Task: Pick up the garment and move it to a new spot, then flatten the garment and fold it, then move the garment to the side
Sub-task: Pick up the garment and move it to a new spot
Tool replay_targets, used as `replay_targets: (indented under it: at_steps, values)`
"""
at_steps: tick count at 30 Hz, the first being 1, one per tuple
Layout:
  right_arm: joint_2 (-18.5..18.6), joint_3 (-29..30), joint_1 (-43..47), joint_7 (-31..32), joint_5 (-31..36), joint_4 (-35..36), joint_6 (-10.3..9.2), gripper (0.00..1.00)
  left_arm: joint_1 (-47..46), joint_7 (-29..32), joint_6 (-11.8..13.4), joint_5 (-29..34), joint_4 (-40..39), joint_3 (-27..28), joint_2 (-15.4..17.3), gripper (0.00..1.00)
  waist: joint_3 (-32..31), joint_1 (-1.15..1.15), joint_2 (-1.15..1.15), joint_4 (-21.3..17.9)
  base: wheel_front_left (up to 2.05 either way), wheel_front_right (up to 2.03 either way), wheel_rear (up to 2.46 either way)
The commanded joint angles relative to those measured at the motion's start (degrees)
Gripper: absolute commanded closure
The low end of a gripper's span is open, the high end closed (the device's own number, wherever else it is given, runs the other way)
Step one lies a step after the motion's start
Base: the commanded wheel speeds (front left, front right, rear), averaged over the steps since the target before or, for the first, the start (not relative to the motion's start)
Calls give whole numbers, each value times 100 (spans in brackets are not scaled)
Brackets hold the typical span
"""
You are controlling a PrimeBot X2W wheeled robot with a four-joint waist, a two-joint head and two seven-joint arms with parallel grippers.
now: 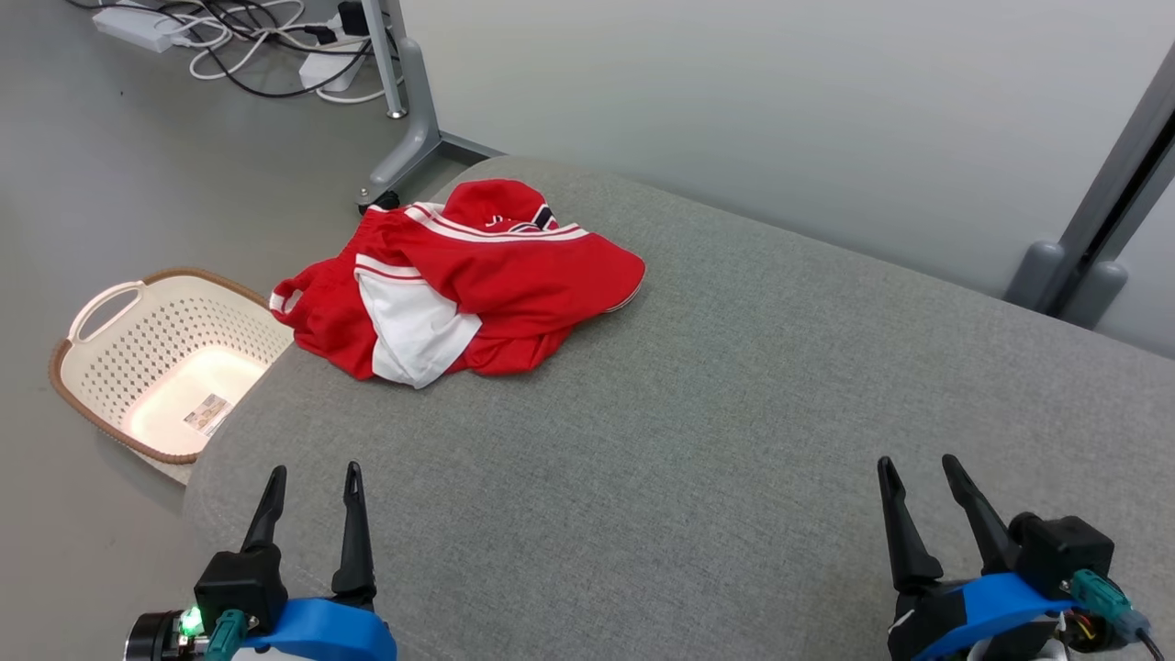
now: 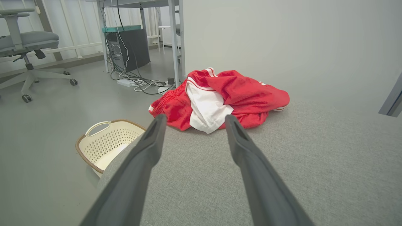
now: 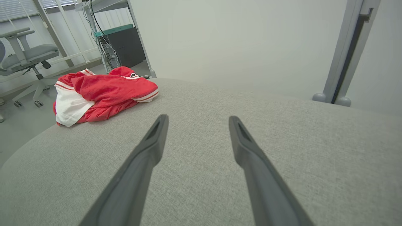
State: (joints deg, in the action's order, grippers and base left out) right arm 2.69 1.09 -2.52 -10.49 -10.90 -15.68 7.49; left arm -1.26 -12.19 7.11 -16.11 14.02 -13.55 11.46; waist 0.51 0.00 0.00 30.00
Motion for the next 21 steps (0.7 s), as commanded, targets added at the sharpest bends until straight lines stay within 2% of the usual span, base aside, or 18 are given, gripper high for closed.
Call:
replay_targets:
  at_steps: [1, 16, 21]
  values:
    - [34, -44, -129, 37, 39, 28, 1, 0, 53, -60, 56, -31, -51, 43, -9, 0, 102, 0, 0, 66, 0, 0, 0]
    - [35, -112, -293, 29, 42, -72, 1, 0, 35, -182, 129, -131, -92, 127, 8, 0, 304, 0, 0, 114, 0, 0, 0]
    - [34, -41, -208, 21, 18, -50, 1, 0, -102, -147, -38, -260, -162, 135, 47, 0, 327, 0, 0, 106, 0, 0, 0]
